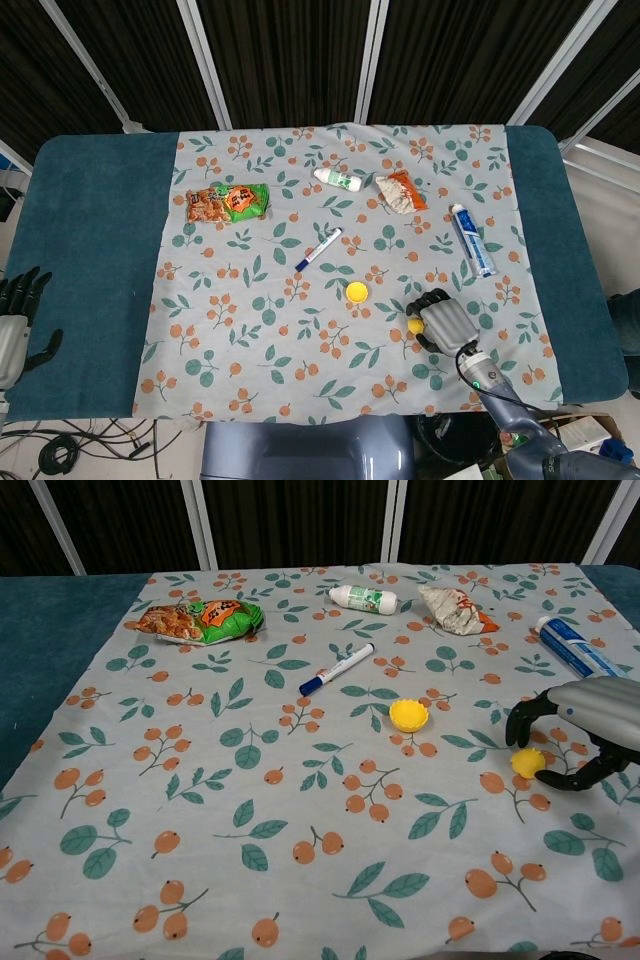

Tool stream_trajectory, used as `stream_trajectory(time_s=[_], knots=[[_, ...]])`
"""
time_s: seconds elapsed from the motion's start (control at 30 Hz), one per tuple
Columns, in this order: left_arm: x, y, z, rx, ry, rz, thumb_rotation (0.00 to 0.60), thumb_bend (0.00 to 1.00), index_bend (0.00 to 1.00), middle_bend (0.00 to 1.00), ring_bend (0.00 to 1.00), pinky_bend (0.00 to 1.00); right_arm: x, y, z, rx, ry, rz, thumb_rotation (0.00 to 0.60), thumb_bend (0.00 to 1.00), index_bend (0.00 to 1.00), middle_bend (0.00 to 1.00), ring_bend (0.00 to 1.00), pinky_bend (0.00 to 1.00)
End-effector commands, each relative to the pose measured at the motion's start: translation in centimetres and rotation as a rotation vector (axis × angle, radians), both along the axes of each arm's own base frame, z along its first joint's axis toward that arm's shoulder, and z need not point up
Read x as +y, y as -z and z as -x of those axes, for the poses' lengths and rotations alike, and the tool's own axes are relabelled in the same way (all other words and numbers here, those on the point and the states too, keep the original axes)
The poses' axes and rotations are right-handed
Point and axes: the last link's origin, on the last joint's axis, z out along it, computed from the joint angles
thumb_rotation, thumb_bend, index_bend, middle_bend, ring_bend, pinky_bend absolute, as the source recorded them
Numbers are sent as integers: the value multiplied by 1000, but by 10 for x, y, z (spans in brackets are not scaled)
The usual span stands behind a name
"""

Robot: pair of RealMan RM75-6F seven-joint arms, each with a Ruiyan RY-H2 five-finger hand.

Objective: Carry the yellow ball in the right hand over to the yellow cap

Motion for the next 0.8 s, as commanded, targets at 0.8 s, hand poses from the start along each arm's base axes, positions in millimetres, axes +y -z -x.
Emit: stream_trajectory(time_s=[0.8], knots=[[0, 1, 0, 3, -4, -1, 600, 373, 26, 0, 0, 0, -1, 3, 4, 13, 7, 0, 600, 305, 476, 434, 267, 197]])
